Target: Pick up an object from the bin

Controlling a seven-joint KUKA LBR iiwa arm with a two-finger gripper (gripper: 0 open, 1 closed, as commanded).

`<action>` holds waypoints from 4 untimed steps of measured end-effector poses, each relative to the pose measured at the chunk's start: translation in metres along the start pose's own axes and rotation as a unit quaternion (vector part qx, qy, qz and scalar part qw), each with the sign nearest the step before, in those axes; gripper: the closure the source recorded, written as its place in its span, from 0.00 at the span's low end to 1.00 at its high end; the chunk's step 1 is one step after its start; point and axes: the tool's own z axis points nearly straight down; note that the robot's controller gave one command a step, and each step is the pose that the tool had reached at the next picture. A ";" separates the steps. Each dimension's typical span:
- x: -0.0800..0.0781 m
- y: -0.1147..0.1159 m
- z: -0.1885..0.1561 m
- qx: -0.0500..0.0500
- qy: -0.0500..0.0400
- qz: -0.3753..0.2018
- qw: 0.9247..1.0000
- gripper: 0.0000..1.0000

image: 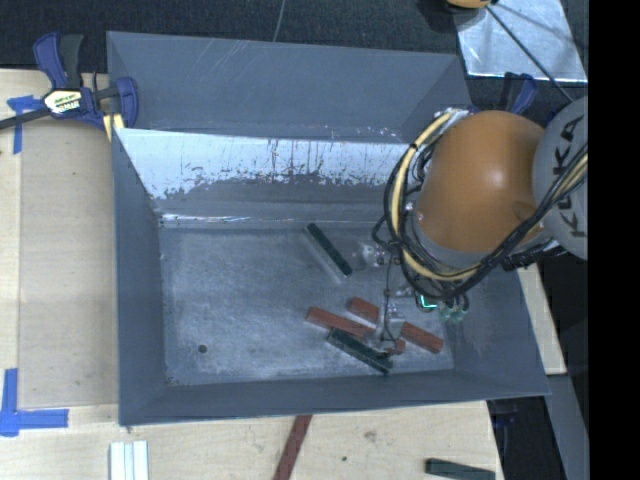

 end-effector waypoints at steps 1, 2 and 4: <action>-0.002 0.000 -0.003 0.000 -0.004 0.000 1.000 0.00; 0.008 -0.049 0.112 0.000 -0.003 0.060 0.998 1.00; 0.007 -0.049 0.112 0.000 -0.003 0.060 0.998 1.00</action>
Offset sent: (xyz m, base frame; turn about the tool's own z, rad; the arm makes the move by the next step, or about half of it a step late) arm -0.0083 -0.0486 -0.1115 0.1171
